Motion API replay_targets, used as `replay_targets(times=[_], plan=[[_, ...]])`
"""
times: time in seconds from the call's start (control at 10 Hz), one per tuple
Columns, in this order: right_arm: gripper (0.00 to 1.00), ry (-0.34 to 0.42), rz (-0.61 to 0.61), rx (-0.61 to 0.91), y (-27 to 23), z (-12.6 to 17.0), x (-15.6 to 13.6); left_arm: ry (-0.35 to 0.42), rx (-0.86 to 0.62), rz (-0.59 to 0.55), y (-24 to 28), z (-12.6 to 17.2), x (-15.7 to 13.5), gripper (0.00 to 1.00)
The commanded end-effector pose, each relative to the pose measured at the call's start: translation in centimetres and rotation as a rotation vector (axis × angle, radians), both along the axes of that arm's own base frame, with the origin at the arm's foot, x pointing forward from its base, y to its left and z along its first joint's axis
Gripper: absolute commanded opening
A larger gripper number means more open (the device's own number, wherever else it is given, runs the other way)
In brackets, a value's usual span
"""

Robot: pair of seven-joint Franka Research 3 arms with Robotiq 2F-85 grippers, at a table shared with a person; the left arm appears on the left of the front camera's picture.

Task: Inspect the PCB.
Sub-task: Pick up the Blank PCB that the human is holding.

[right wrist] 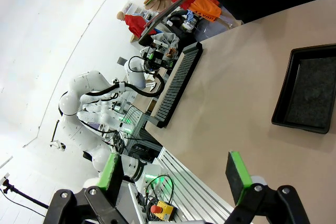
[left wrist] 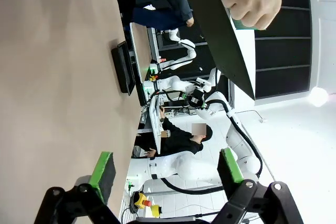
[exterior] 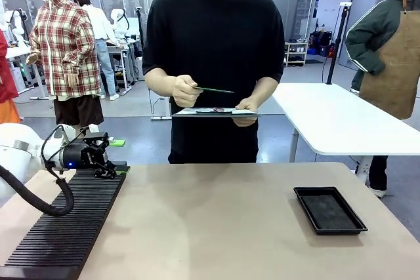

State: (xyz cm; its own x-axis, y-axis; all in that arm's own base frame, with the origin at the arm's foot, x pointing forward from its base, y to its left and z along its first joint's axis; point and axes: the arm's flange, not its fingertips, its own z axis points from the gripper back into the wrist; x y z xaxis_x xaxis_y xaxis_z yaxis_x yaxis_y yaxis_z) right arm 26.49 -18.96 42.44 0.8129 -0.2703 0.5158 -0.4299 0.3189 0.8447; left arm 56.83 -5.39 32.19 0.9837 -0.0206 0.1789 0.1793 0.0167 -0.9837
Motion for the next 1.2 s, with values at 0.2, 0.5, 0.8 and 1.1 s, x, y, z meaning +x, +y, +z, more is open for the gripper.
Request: replay_targets(times=[0.2, 0.5, 0.8, 1.1], plan=[[1.00, -0.021, 0.002, -0.001, -0.1, 0.1, 0.0, 0.000, 0.000, 0.000, 0.0, 0.0, 0.0, 1.00], [1.00, -0.021, 0.002, -0.001, -0.1, 0.1, 0.0, 0.051, 0.042, -0.009, 3.6, 7.7, -2.9, 1.00], [1.00, -0.021, 0.002, -0.001, -0.1, 0.1, 0.0, 0.020, 0.054, 0.022, 9.4, 12.1, -8.6, 1.00], [1.00, -0.021, 0.002, -0.001, -0.1, 0.1, 0.0, -0.004, 0.123, 0.096, 17.1, 16.0, -16.1, 1.00]])
